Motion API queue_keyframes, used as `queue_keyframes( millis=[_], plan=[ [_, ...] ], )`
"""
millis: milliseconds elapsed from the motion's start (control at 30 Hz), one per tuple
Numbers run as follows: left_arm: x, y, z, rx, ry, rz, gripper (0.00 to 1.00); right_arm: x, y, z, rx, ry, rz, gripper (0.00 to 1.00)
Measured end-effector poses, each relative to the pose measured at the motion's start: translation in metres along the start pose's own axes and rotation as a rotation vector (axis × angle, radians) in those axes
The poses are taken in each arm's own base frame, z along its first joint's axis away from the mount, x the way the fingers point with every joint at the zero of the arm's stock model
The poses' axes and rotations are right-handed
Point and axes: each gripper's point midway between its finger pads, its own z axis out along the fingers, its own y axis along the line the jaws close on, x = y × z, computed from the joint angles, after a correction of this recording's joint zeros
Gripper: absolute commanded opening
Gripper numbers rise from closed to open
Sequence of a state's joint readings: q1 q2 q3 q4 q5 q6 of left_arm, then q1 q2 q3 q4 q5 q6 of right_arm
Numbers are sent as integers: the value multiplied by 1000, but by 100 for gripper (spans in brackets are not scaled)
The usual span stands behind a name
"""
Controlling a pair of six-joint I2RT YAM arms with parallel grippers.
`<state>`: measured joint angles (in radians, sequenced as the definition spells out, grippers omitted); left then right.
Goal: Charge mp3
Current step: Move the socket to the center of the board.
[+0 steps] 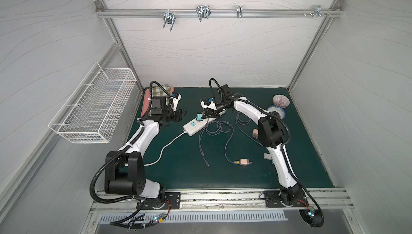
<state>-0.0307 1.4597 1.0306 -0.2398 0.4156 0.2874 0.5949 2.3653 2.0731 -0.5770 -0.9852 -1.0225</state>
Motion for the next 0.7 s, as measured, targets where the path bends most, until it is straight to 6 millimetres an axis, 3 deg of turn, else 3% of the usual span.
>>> queue_keyframes(
  millis=[100, 267, 500, 533, 700],
  plan=[
    [13, -10, 2, 59, 39, 67, 61, 6, 2, -10, 3, -2, 25, 0],
    [28, -22, 18, 167, 109, 134, 68, 15, -1, -47, 45, 3, 81, 0],
    [26, -40, 60, 264, 193, 245, 77, 10, -15, -121, 177, 45, 90, 0],
    [25, -42, 64, 273, 198, 258, 97, 10, -15, -131, 194, 53, 95, 0],
    [27, -52, 85, 312, 235, 304, 99, 12, -13, -192, 301, 101, 122, 0]
  ],
)
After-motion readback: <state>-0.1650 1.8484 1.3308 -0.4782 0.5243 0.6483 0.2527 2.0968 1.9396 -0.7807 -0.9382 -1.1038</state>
